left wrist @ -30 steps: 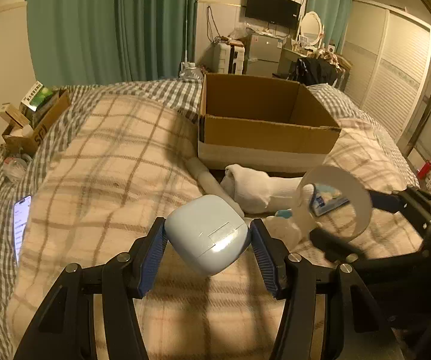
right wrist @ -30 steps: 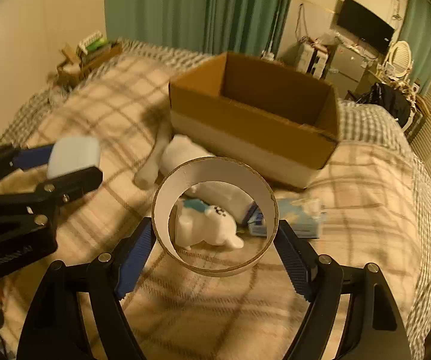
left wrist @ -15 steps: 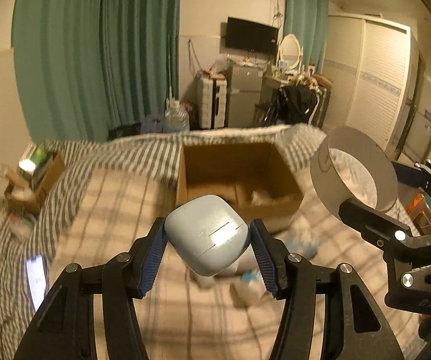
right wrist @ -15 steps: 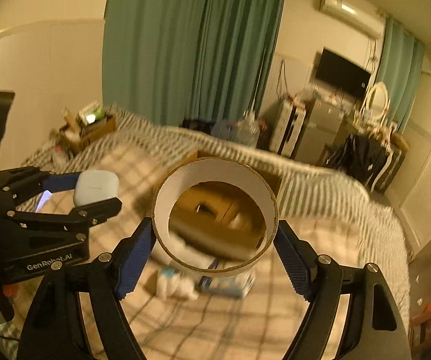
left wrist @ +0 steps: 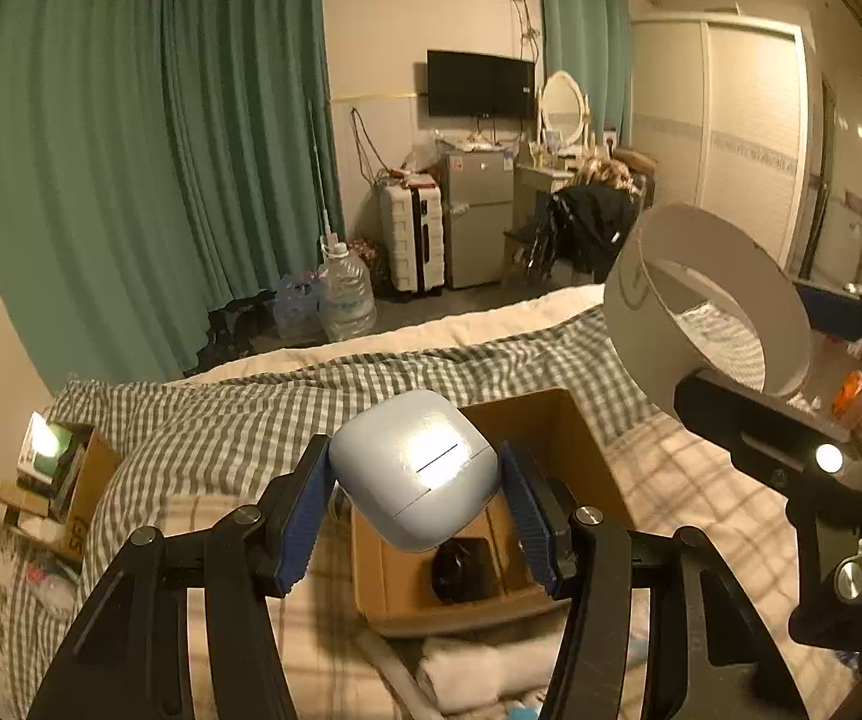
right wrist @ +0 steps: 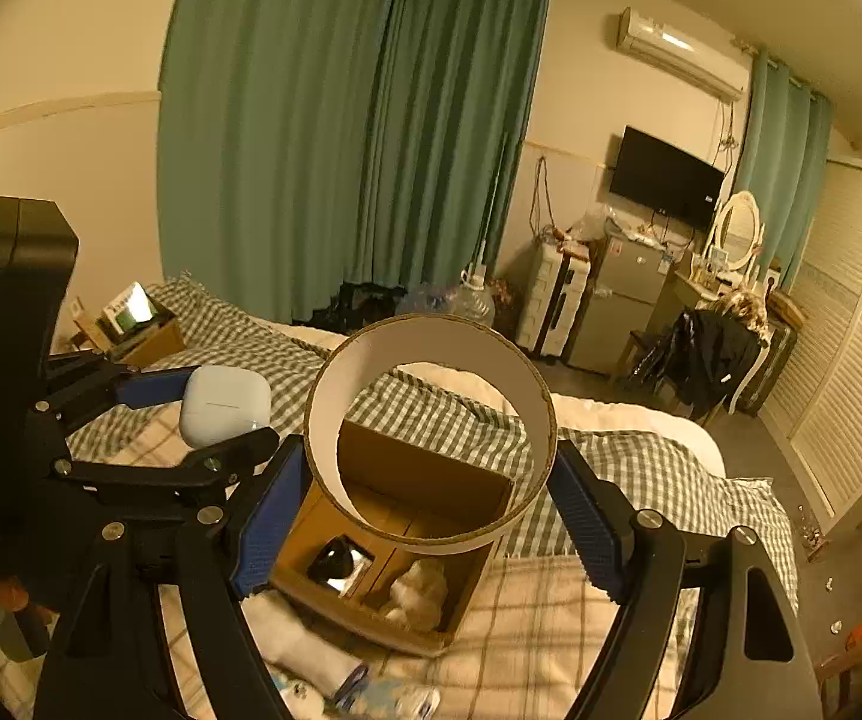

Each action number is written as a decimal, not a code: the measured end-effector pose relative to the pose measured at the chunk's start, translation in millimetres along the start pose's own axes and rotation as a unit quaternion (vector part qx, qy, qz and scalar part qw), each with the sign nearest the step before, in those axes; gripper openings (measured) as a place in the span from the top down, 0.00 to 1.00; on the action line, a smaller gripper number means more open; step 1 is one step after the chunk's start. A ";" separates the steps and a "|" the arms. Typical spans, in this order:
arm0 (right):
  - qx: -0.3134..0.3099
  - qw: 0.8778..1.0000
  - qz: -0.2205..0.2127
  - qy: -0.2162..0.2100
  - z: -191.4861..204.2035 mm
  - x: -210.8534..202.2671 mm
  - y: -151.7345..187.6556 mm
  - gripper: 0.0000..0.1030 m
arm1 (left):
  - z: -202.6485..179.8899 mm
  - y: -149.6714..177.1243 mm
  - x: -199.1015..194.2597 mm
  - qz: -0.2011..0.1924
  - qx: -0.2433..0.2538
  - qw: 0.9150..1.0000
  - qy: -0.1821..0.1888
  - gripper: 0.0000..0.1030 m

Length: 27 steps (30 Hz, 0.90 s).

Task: Organize objects
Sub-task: 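Lower the earbuds case and white ring into the box and open both grippers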

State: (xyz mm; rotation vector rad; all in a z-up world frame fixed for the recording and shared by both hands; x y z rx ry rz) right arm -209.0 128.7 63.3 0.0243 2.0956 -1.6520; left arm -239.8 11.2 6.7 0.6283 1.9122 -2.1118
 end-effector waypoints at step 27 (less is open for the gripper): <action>0.066 0.993 0.095 -0.037 -29.4 144.2 110.4 0.12 | -7.4 88.4 134.9 0.081 0.018 0.997 -0.001 0.11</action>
Point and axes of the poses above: each gripper's, at about its wrist camera, not at the fingertips, and x roughly the way its jaws point, z to its left, y to its underside, the point moved 7 cm from there along x, roughly the way its jaws point, and after that the axes turned 10 degrees about -z, right-handed, at the moved point
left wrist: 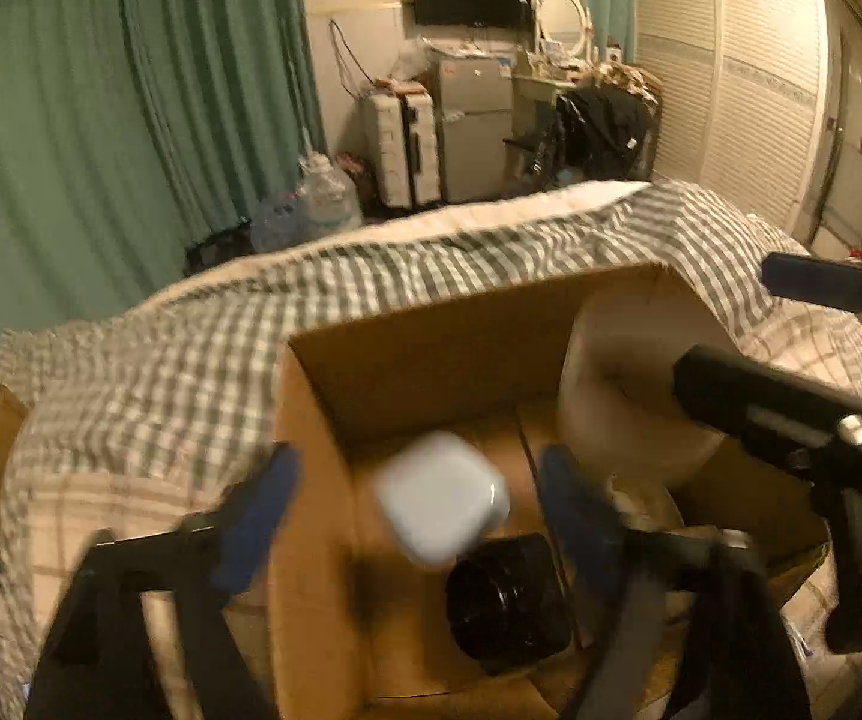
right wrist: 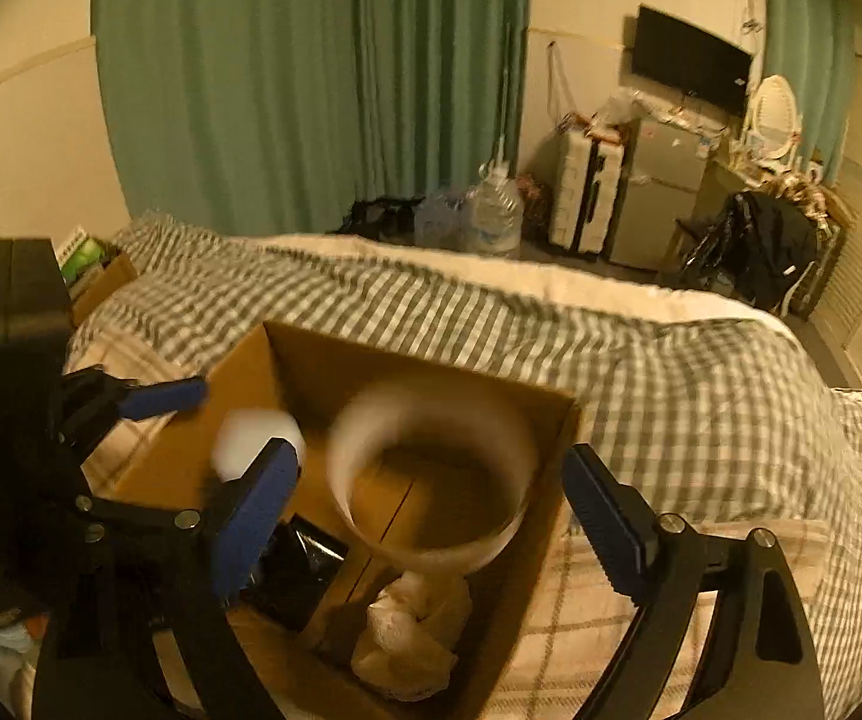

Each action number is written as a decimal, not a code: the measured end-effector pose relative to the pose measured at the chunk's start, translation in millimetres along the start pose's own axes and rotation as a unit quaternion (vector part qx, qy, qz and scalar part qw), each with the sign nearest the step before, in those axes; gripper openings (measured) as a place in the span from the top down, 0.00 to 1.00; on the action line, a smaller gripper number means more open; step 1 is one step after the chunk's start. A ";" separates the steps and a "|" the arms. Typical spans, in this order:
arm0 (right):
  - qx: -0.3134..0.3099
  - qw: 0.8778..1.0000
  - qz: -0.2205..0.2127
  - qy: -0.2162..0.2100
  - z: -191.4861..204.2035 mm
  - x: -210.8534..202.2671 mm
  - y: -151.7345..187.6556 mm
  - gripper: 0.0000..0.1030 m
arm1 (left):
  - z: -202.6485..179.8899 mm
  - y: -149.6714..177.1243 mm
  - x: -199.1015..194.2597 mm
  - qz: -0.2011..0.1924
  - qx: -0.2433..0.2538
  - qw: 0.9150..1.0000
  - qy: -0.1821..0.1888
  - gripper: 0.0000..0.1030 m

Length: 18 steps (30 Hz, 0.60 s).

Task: Organize objects
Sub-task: 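Lower the earbuds case and white ring into the box and open both grippers, then grasp the white cat figurine with the left gripper while the right grasps the tissue pack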

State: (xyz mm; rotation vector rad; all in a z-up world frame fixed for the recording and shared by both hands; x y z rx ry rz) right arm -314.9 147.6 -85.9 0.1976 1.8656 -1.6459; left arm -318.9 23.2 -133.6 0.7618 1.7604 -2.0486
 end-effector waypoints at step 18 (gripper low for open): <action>-0.027 0.992 -0.106 0.057 8.0 -214.2 -69.3 0.12 | 17.5 -69.9 -203.5 -0.109 -0.042 0.993 -0.029 0.07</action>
Point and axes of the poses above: each gripper's, at about its wrist camera, not at the fingertips, and x roughly the way its jaws point, z to its left, y to its underside, the point moved 7 cm from there along x, roughly the way its jaws point, and after that the axes turned 10 degrees about -z, right-handed, at the moved point
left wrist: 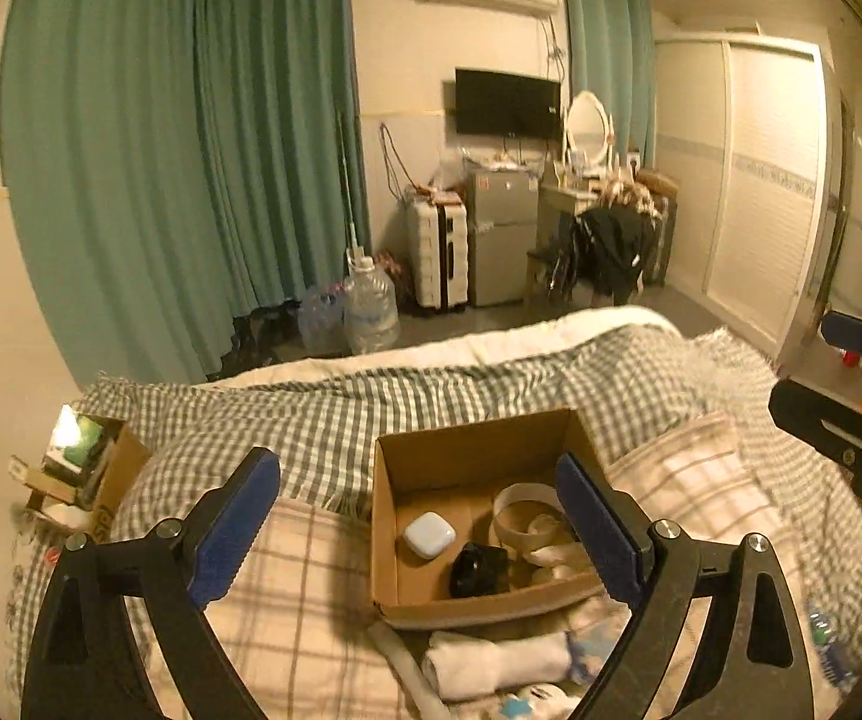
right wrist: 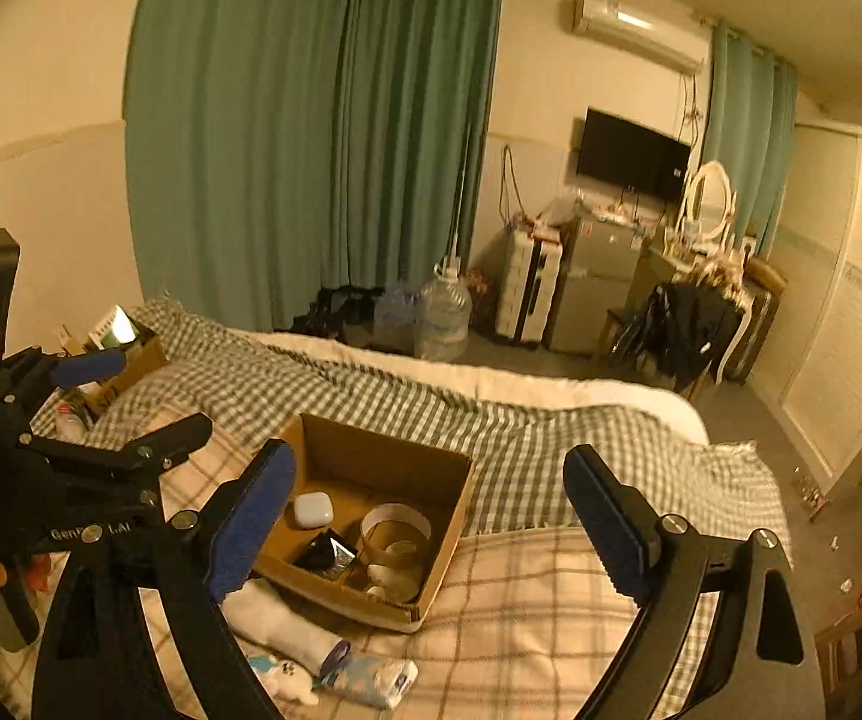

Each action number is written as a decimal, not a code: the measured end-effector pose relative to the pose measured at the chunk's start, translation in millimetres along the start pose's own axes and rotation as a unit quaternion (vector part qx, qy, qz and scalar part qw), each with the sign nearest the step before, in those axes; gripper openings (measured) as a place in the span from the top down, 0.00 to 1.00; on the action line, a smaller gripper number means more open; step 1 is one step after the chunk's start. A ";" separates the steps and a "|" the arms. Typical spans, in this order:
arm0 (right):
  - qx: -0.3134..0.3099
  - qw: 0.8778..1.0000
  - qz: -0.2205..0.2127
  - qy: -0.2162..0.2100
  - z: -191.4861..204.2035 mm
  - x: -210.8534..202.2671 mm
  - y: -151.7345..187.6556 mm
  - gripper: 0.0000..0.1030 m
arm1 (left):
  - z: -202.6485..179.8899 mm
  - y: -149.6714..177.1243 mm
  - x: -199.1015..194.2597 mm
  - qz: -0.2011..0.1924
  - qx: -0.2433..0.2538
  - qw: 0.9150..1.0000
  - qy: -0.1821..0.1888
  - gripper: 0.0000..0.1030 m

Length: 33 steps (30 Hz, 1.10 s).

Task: Organize objects
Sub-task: 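Grasp the white cat figurine with the left gripper while the right grasps the tissue pack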

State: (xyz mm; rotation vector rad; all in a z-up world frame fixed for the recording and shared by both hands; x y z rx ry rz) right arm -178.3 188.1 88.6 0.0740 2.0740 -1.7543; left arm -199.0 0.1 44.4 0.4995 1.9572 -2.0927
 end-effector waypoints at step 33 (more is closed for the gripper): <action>0.006 0.990 0.143 -0.002 15.0 27.8 201.5 0.12 | -40.9 231.1 21.1 0.168 -0.061 0.984 -0.020 0.07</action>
Point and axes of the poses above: each gripper's, at about its wrist camera, not at the fingertips, and x roughly the way its jaws point, z to its left, y to its underside, the point moved 7 cm from there along x, roughly the way its jaws point, and after that the axes turned 10 degrees about -z, right-handed, at the moved point
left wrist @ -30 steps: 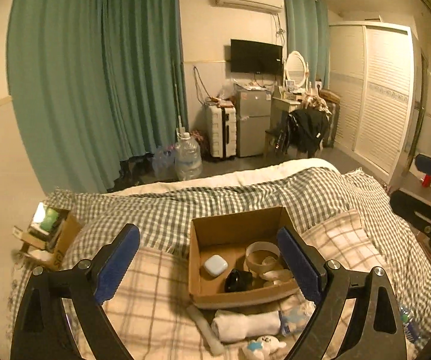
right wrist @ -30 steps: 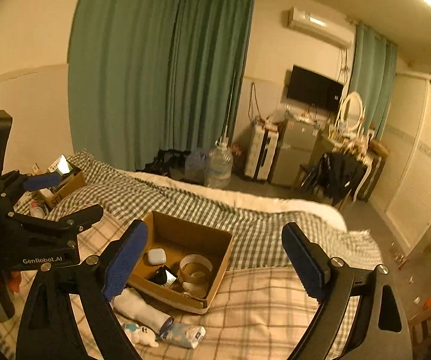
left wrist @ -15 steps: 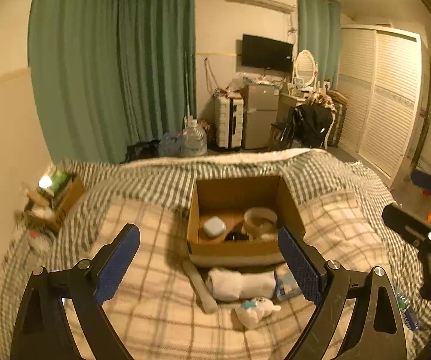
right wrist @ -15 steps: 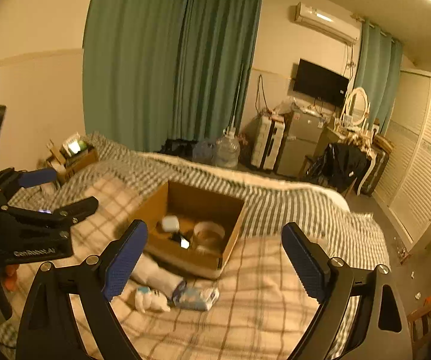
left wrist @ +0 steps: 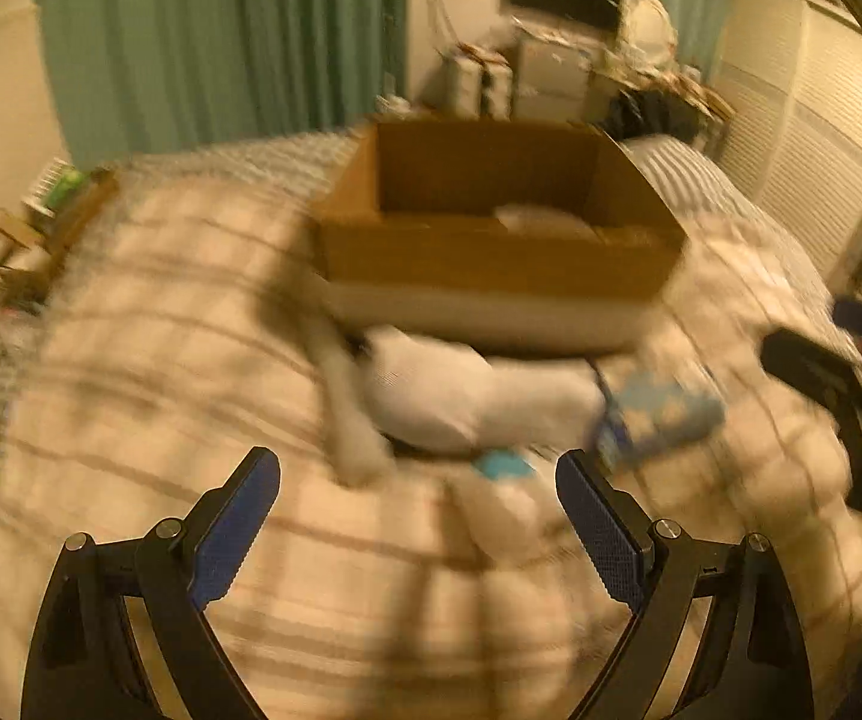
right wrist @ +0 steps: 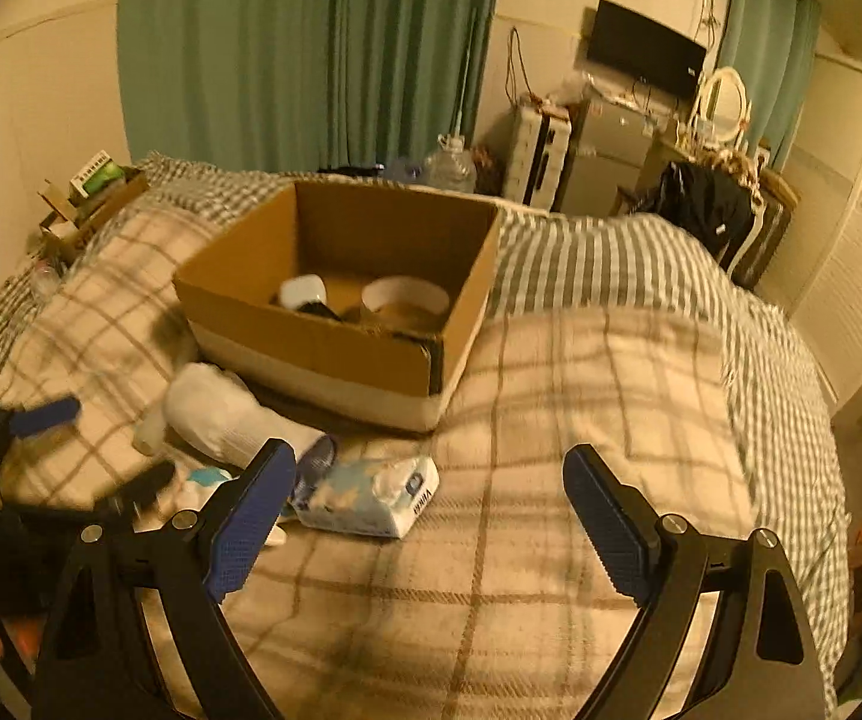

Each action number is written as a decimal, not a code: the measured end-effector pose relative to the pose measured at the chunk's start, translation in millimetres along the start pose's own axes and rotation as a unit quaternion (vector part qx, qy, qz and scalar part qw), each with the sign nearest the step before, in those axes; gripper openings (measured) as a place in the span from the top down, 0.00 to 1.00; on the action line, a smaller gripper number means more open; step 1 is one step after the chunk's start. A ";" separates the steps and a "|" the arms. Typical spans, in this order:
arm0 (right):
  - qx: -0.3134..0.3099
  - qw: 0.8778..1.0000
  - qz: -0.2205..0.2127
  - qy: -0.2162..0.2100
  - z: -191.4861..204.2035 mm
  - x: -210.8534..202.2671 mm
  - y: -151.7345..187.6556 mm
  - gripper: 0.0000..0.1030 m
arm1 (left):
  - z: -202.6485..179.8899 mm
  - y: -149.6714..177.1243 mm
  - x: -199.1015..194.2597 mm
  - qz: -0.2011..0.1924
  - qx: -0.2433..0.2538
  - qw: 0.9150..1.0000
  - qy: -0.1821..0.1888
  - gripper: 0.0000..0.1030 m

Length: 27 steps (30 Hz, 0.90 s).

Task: Organize objects
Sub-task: 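Grasp the white cat figurine with the left gripper while the right grasps the tissue pack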

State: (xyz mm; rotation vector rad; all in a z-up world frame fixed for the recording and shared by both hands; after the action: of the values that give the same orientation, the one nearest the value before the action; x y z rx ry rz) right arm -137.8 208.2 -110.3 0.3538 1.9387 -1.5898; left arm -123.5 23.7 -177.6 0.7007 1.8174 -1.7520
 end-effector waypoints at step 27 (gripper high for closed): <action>-0.011 0.999 0.048 -0.009 7.0 41.7 18.3 0.12 | -8.2 12.7 -4.6 0.007 0.028 0.999 0.029 0.36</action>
State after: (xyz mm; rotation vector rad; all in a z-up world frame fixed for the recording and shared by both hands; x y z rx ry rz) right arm -158.4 199.1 -150.6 0.4162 1.8964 -1.5043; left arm -111.6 32.2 -183.6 0.7922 1.8027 -1.7963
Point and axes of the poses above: each gripper's, at about its wrist camera, not at the fingertips, and x roughly the way its jaws point, z to its left, y to its underside, the point moved 7 cm from there along x, roughly the way its jaws point, and after that the axes turned 10 degrees about -z, right-handed, at the moved point
